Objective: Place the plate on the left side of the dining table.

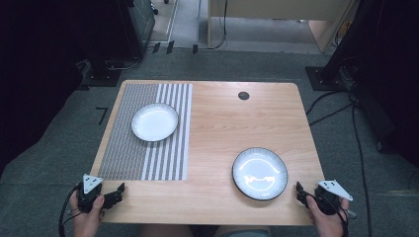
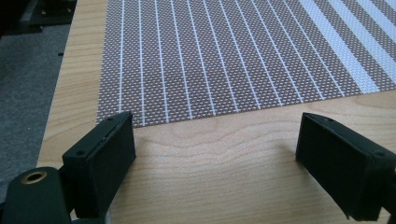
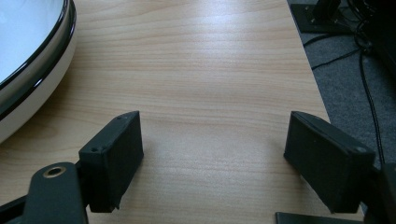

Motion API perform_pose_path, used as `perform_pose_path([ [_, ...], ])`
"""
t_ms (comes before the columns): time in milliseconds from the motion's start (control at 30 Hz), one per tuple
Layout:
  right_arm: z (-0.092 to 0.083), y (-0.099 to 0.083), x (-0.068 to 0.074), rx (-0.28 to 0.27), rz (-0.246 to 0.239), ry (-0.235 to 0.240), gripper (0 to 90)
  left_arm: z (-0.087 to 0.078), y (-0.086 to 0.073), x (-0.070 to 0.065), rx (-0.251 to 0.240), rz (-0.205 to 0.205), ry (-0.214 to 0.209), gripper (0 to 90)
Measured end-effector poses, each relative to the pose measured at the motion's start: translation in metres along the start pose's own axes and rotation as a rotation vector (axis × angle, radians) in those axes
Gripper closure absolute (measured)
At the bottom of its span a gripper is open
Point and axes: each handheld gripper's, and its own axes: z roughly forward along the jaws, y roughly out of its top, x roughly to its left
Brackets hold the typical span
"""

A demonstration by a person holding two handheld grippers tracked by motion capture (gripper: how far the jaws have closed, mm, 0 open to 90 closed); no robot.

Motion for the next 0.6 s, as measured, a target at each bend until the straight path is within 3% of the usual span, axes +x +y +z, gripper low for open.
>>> perform_pose_path([
  [600, -0.0003, -0.001, -0.0002, -0.007, -0.004, 0.003, 18.6, 0.0007, 0.0004, 0.0003, -0.001, -0.001, -0.002, 10.8],
])
